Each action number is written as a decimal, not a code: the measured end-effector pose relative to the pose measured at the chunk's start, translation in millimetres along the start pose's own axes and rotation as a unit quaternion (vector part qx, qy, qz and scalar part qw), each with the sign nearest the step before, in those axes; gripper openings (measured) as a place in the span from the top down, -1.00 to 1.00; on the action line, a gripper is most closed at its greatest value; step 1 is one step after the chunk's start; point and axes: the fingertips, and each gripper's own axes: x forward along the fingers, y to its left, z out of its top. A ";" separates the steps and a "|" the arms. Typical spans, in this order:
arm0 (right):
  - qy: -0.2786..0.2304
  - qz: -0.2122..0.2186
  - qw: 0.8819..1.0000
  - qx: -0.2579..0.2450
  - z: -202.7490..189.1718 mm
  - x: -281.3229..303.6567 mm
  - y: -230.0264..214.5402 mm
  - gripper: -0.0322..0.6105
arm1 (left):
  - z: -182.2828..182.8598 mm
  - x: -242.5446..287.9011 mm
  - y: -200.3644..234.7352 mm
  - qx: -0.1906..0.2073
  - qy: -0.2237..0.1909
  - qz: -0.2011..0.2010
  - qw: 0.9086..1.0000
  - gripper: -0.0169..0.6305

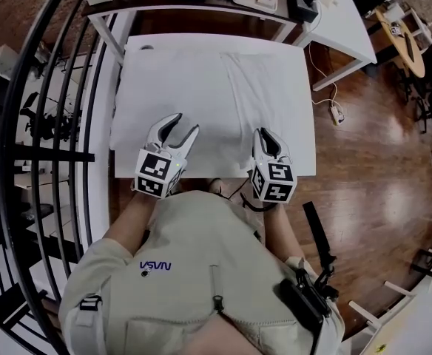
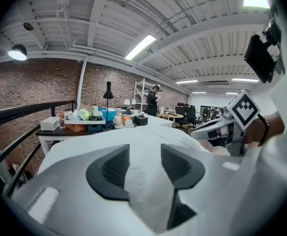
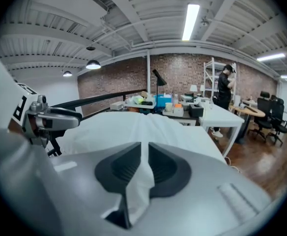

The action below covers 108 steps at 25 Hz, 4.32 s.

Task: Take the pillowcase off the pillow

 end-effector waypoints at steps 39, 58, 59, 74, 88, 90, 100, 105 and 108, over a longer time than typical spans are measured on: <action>0.180 0.109 0.966 -0.150 50.6 232.0 -12.8 0.41 | -22.0 185.3 75.8 0.030 0.236 -0.005 0.971 0.46; -0.008 -0.106 0.994 -0.005 130.7 158.2 -171.4 0.87 | 98.2 45.3 98.4 -0.159 -0.058 0.054 0.984 0.91; -0.003 -0.117 0.993 0.003 126.6 157.5 -178.2 0.87 | 99.0 46.3 99.0 -0.160 -0.059 0.053 0.984 0.91; 0.001 -0.028 1.000 0.015 76.1 167.5 -146.1 0.56 | 27.8 137.8 111.0 -0.067 0.034 0.054 0.996 0.85; -0.005 -0.057 0.997 0.052 2.8 41.0 -70.2 0.50 | 7.5 73.8 -17.7 0.076 0.064 -0.063 0.993 0.10; 0.011 -0.062 0.997 0.053 -13.5 27.2 -56.2 0.50 | -8.2 65.7 -33.0 0.082 0.073 -0.072 0.991 0.09; 0.079 -0.008 0.997 0.006 -69.9 32.3 -15.8 0.26 | -79.2 90.7 -49.5 0.162 0.171 -0.022 0.972 -0.07; 0.079 0.000 0.997 -0.026 -68.8 42.5 -11.0 0.28 | -82.7 102.2 -43.7 0.152 0.179 0.011 0.972 0.12; 0.080 -0.014 0.995 -0.050 -66.2 43.9 -14.5 0.50 | -81.2 101.4 -45.5 0.137 0.168 0.014 0.976 0.34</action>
